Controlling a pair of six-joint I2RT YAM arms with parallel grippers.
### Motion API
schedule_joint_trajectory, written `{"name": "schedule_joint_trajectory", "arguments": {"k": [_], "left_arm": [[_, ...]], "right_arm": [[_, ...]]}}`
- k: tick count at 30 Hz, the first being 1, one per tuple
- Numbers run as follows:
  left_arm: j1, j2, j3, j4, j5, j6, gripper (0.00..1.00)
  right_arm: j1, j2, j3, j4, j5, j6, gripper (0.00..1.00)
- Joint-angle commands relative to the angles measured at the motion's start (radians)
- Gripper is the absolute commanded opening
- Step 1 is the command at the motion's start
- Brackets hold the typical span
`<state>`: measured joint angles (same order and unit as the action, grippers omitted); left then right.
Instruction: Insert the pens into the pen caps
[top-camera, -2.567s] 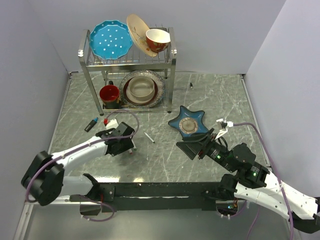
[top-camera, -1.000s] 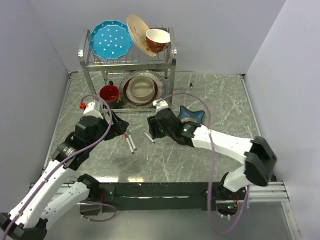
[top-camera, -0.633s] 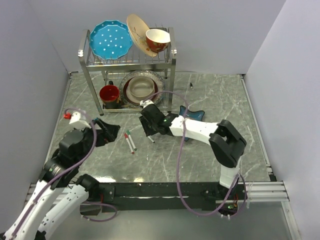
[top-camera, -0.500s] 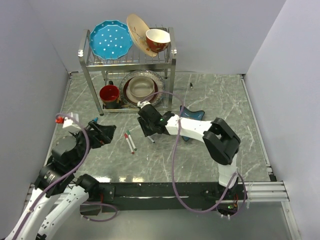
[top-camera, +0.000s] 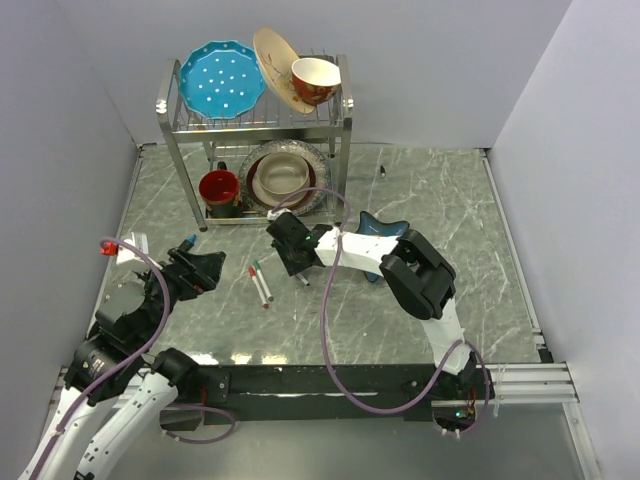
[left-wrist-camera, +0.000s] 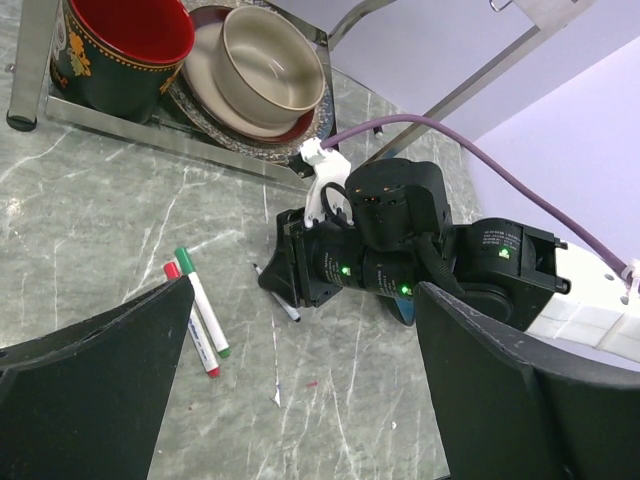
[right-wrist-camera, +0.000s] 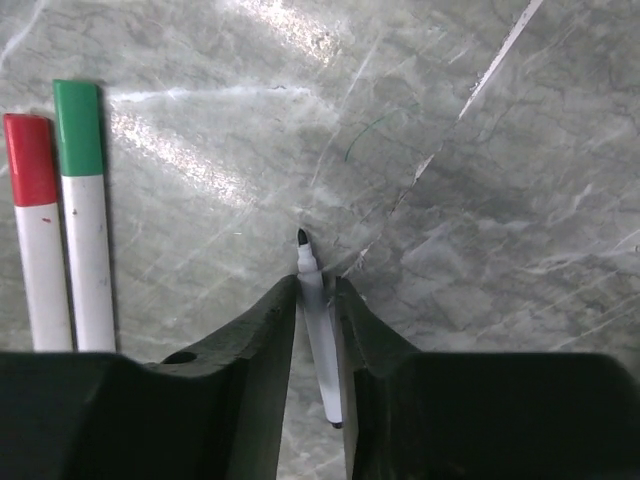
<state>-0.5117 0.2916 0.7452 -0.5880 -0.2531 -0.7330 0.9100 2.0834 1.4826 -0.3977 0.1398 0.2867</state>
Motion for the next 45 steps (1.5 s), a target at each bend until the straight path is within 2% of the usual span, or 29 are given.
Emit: {"name": "schedule_joint_trajectory", "arguments": {"k": [1,5,7,13,17,22,25,31,32,39,42,45], "left_arm": [[0.001,0.0,-0.003,0.039,0.037,0.033,0.94],[0.001,0.001,-0.014,0.066,0.089,0.052,0.93],[0.001,0.026,-0.01,0.067,0.125,0.052,0.93],[0.001,0.115,0.013,0.08,0.283,0.057,0.85],[0.001,0.135,-0.013,0.105,0.403,0.017,0.84],[0.001,0.147,-0.108,0.246,0.558,-0.025,0.83],[0.001,0.179,-0.148,0.312,0.589,-0.048,0.81],[0.001,0.242,-0.182,0.471,0.67,-0.086,0.78],[0.001,0.25,-0.185,0.497,0.681,-0.101,0.77],[0.001,0.337,-0.199,0.689,0.79,-0.17,0.71],[0.001,0.369,-0.221,0.775,0.854,-0.19,0.7],[0.001,0.405,-0.227,0.791,0.871,-0.181,0.66]], "right_arm": [[0.006,0.02,0.021,-0.027,0.024,-0.004,0.25],[0.01,0.02,0.002,-0.033,0.06,-0.001,0.05],[0.01,0.0,-0.014,-0.026,0.067,0.008,0.0],[0.009,-0.127,-0.106,0.025,0.077,0.046,0.0],[0.009,-0.273,-0.179,0.086,0.043,0.092,0.0],[0.009,-0.448,-0.294,0.166,0.005,0.18,0.0],[0.009,-0.564,-0.35,0.213,-0.008,0.23,0.0],[0.01,-0.804,-0.516,0.396,-0.054,0.354,0.0],[0.012,-0.853,-0.539,0.481,-0.08,0.37,0.0],[0.018,-0.99,-0.686,0.738,-0.172,0.482,0.0],[0.027,-1.005,-0.708,0.786,-0.183,0.503,0.0],[0.035,-1.002,-0.702,0.796,-0.189,0.513,0.0]]}}
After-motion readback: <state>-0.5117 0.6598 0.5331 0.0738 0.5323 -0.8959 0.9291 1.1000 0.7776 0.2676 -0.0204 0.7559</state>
